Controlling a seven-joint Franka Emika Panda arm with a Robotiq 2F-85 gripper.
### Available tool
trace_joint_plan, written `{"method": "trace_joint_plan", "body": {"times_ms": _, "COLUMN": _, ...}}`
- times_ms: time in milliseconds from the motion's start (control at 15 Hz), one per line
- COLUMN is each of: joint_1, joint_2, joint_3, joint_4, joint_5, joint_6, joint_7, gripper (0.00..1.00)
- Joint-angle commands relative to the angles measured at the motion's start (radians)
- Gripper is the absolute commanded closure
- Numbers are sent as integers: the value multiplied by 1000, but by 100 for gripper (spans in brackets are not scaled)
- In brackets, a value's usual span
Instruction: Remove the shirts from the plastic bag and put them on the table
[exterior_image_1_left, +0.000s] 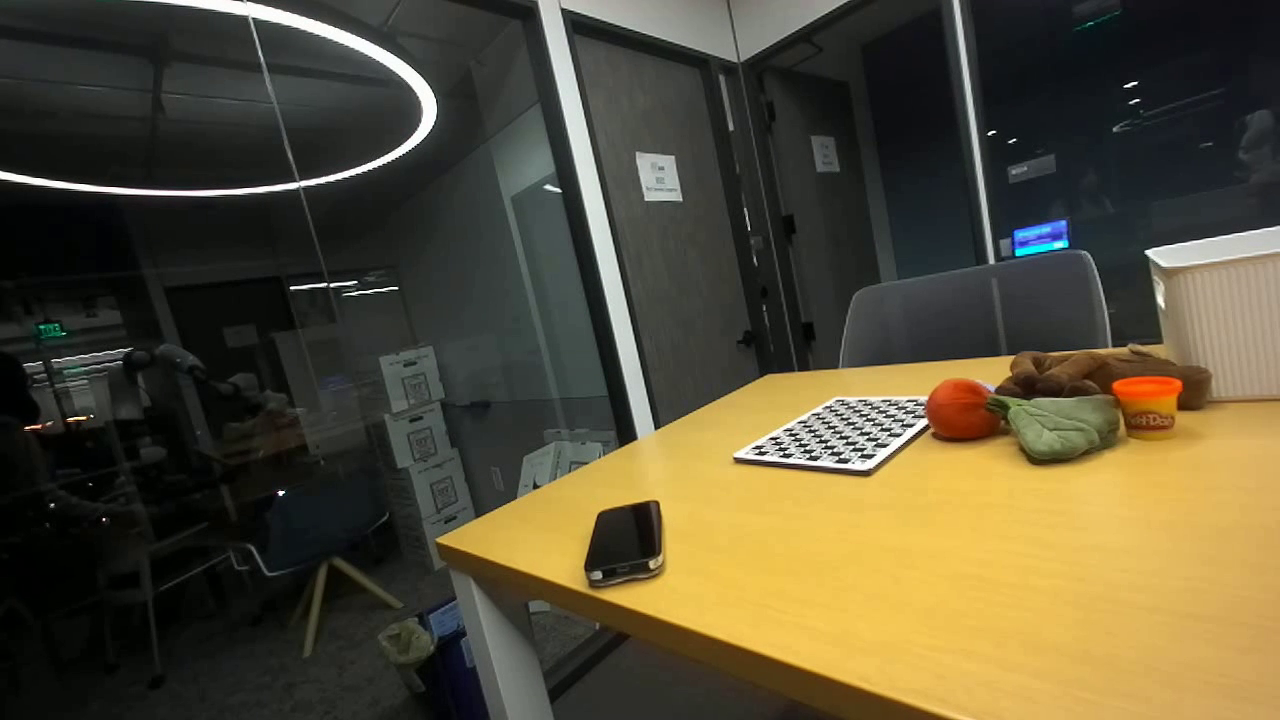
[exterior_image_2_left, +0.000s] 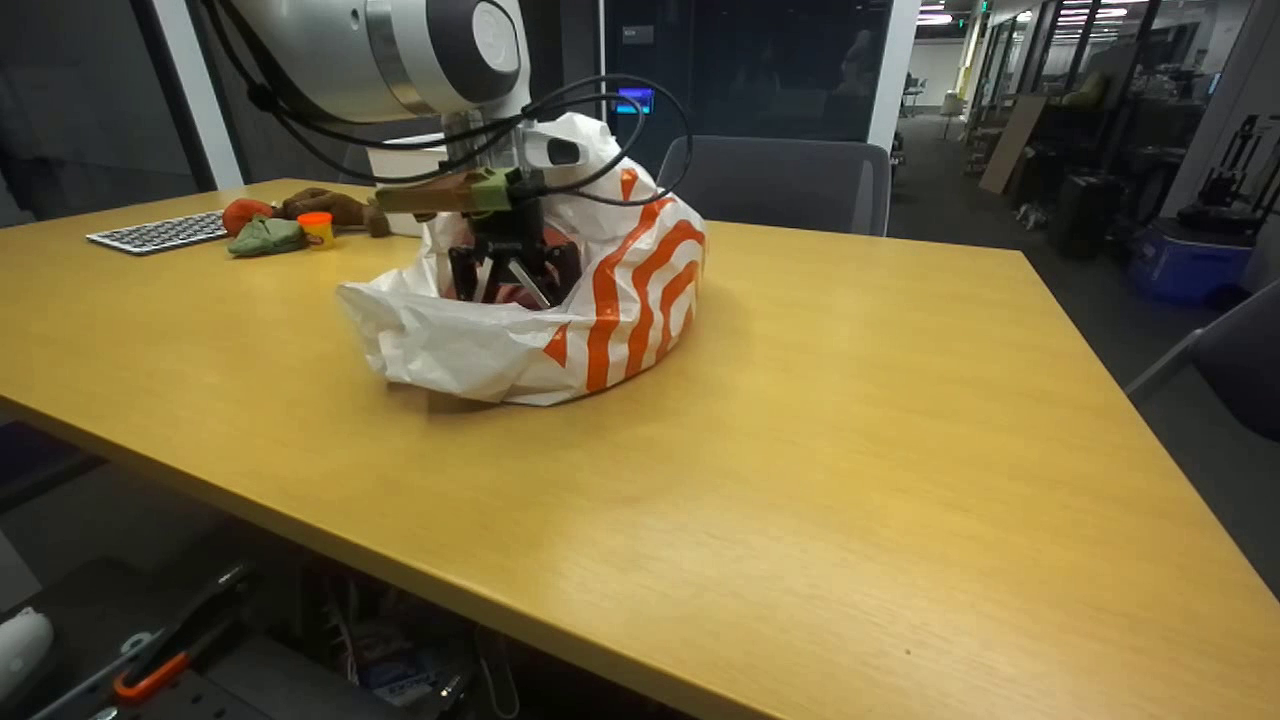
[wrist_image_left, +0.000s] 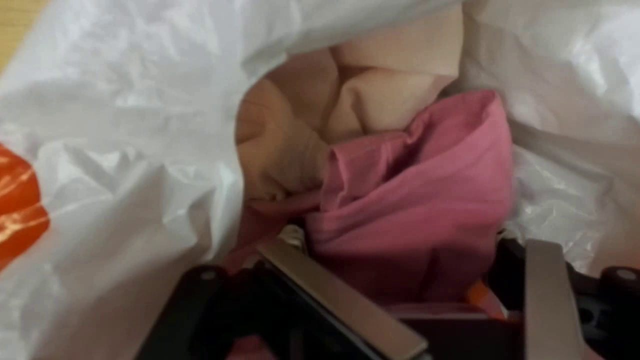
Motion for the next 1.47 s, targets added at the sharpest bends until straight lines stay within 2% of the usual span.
{"method": "trace_joint_plan", "body": {"times_ms": 0, "joint_1": 17, "joint_2": -2, "joint_3": 3, "joint_4": -3, "joint_5": -33, "joint_6": 9, "joint_7": 35, "gripper": 47}}
{"method": "trace_joint_plan", "body": {"times_ms": 333, "joint_1": 22, "joint_2": -19, "joint_3": 2, "joint_4": -6, "joint_5": -49, "joint_6": 4, "joint_7": 44, "gripper": 83}}
{"method": "trace_joint_plan", "body": {"times_ms": 533, "joint_1": 19, "joint_2": -45, "joint_3": 1, "joint_4": -14, "joint_5": -43, "joint_6": 0, "joint_7": 50, "gripper": 91}}
{"method": "trace_joint_plan", "body": {"times_ms": 667, "joint_1": 16, "joint_2": -79, "joint_3": -1, "joint_4": -25, "joint_5": -50, "joint_6": -4, "joint_7": 57, "gripper": 86}}
{"method": "trace_joint_plan", "body": {"times_ms": 800, "joint_1": 8, "joint_2": -123, "joint_3": 0, "joint_4": -35, "joint_5": -18, "joint_6": -17, "joint_7": 20, "gripper": 86}}
{"method": "trace_joint_plan", "body": {"times_ms": 867, "joint_1": 5, "joint_2": -152, "joint_3": 3, "joint_4": -44, "joint_5": 12, "joint_6": -23, "joint_7": -9, "gripper": 86}}
{"method": "trace_joint_plan", "body": {"times_ms": 1000, "joint_1": 2, "joint_2": -219, "joint_3": 6, "joint_4": -70, "joint_5": 145, "joint_6": -44, "joint_7": -144, "gripper": 86}}
{"method": "trace_joint_plan", "body": {"times_ms": 1067, "joint_1": 10, "joint_2": -248, "joint_3": 6, "joint_4": -73, "joint_5": 252, "joint_6": -86, "joint_7": -245, "gripper": 86}}
{"method": "trace_joint_plan", "body": {"times_ms": 1200, "joint_1": 11, "joint_2": -298, "joint_3": -20, "joint_4": -55, "joint_5": 376, "joint_6": -197, "joint_7": -394, "gripper": 86}}
{"method": "trace_joint_plan", "body": {"times_ms": 1400, "joint_1": 7, "joint_2": -329, "joint_3": -70, "joint_4": -6, "joint_5": 493, "joint_6": -398, "joint_7": -567, "gripper": 86}}
